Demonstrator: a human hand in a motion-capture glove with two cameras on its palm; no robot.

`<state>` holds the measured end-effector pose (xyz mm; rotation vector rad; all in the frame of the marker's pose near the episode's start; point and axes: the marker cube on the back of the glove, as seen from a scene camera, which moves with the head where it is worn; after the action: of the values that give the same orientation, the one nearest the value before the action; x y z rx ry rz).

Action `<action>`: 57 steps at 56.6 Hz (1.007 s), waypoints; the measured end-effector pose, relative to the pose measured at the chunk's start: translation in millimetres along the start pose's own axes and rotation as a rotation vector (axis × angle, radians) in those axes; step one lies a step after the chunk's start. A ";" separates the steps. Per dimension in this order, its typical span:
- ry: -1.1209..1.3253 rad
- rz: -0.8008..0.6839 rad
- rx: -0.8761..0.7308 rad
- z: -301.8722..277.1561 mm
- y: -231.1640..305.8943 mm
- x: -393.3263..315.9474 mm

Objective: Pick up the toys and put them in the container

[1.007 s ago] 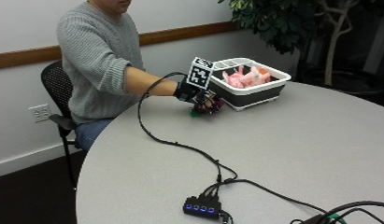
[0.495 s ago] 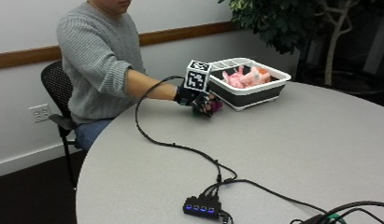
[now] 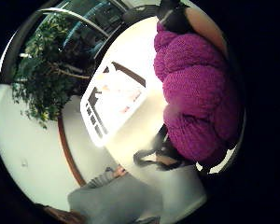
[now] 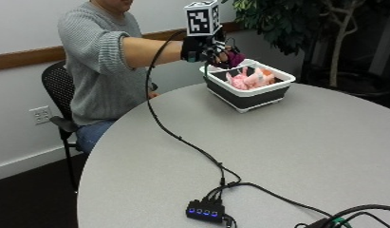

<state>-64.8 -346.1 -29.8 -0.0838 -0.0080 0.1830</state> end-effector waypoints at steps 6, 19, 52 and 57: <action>-0.024 -0.048 -0.021 10.1 -13.3 -39.9; -0.017 -0.292 -0.061 40.9 -38.8 -202.1; 0.090 -0.445 -0.342 106.5 -44.6 -269.0; 0.060 -0.451 -0.341 106.0 -41.5 -266.1</action>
<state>-320.6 -426.5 79.2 -0.4230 0.0016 -0.2737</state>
